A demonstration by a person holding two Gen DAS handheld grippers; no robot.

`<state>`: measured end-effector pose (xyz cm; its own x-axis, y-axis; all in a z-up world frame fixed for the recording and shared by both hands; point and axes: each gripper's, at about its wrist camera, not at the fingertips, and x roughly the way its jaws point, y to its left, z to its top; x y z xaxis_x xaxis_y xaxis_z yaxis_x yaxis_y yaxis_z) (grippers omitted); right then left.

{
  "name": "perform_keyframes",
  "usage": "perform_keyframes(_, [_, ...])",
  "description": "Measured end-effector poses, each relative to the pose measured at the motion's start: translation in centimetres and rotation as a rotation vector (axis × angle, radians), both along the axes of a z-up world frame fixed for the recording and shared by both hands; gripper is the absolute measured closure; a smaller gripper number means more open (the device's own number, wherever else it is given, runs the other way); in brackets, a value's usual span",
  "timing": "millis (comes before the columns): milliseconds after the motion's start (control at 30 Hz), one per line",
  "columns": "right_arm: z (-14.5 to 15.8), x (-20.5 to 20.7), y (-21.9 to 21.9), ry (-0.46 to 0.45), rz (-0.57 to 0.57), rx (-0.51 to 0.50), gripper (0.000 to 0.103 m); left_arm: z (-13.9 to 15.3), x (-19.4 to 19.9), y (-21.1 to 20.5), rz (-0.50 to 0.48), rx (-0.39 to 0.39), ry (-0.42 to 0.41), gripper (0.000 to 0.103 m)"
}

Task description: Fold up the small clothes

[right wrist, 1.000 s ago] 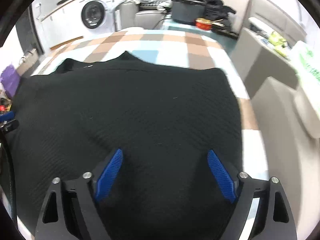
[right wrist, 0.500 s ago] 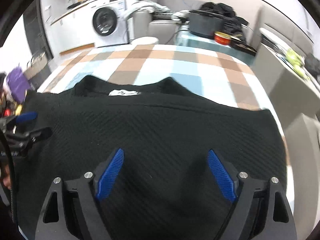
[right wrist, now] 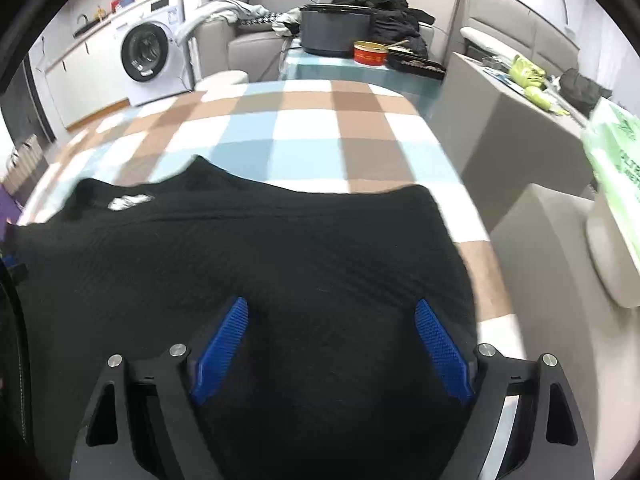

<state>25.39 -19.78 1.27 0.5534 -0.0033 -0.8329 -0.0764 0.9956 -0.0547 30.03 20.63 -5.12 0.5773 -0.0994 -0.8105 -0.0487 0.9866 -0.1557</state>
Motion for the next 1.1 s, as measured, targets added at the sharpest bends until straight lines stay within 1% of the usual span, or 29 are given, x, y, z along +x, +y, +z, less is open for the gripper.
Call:
perform_keyframes(100, [0.4, 0.1, 3.4, -0.013, 0.071, 0.023, 0.015, -0.1, 1.3, -2.5, -0.034, 0.039, 0.001, 0.001])
perform_keyframes(200, [0.1, 0.9, 7.5, -0.027, 0.148, 0.028, 0.015, -0.6, 2.3, -4.3, -0.068, 0.047, 0.024, 0.001])
perform_keyframes(300, [-0.8, 1.3, 10.8, -0.017, 0.216, 0.018, 0.015, -1.6, 3.2, -4.7, -0.074, 0.078, 0.049, 0.001])
perform_keyframes(367, [-1.5, 1.4, 11.5, -0.012, 0.235, -0.017, 0.015, -1.8, 3.1, -3.8, -0.05, 0.099, 0.032, 0.001])
perform_keyframes(433, [-1.6, 1.6, 10.6, -0.025, 0.223, -0.022, 0.015, -1.8, 2.8, -2.0, 0.01, 0.124, 0.042, 0.001])
perform_keyframes(500, [-1.5, 2.0, 8.4, -0.048, 0.168, -0.085, 0.014, -1.7, 2.4, 0.0, 0.067, 0.148, 0.044, 0.001])
perform_keyframes(533, [-1.4, 2.0, 7.1, -0.06, 0.146, -0.106, 0.014, -1.6, 2.0, 1.0, 0.087, 0.144, 0.044, 0.001])
perform_keyframes(567, [-1.6, 2.2, 5.6, -0.054, 0.101, -0.151, 0.013, -1.6, 1.7, 1.7, 0.092, 0.126, 0.039, 0.002])
perform_keyframes(600, [-1.5, 2.0, 4.1, -0.057, 0.069, -0.141, 0.013, -1.3, 1.0, 2.3, 0.09, 0.095, 0.028, 0.002])
perform_keyframes(633, [-1.4, 2.1, 2.7, -0.046, 0.049, -0.112, 0.013, -1.0, 0.5, 2.5, 0.09, 0.087, 0.02, 0.002])
perform_keyframes(667, [-1.3, 1.9, 1.5, -0.034, 0.008, -0.118, 0.013, -0.9, 0.2, 2.5, 0.091, 0.094, 0.017, 0.001])
perform_keyframes(733, [-0.9, 1.4, -0.4, -0.025, -0.052, -0.121, 0.013, -0.5, -0.9, 2.1, 0.091, 0.135, 0.014, 0.001])
perform_keyframes(767, [-0.7, 1.0, -0.5, -0.014, -0.061, -0.122, 0.013, -0.4, -1.5, 2.0, 0.086, 0.135, 0.014, 0.001])
perform_keyframes(800, [-0.4, 0.5, -0.4, -0.016, -0.054, -0.121, 0.013, -0.3, -2.5, 1.6, 0.064, 0.114, 0.012, 0.001])
perform_keyframes(867, [0.4, -1.3, 0.9, -0.024, 0.007, -0.104, 0.013, 0.2, -4.3, 0.6, 0.028, 0.066, 0.007, 0.001])
perform_keyframes(933, [0.9, -3.4, 3.1, -0.027, 0.107, -0.06, 0.013, 0.3, -5.9, -1.0, -0.023, 0.036, -0.008, 0.001])
perform_keyframes(967, [0.8, -4.1, 4.4, -0.02, 0.155, -0.039, 0.013, -0.1, -6.4, -1.9, -0.044, 0.045, 0.004, 0.001])
perform_keyframes(1033, [0.1, -5.5, 7.1, 0.02, 0.252, 0.007, 0.013, -1.1, -7.0, -3.0, -0.04, 0.105, 0.038, 0.001])
perform_keyframes(1067, [-0.4, -6.1, 8.1, 0.036, 0.291, 0.015, 0.013, -1.7, -7.3, -3.0, -0.026, 0.127, 0.056, 0.001])
perform_keyframes(1100, [-0.7, -6.6, 8.6, 0.04, 0.31, 0.003, 0.013, -1.7, -8.0, -2.7, -0.012, 0.128, 0.043, 0.001])
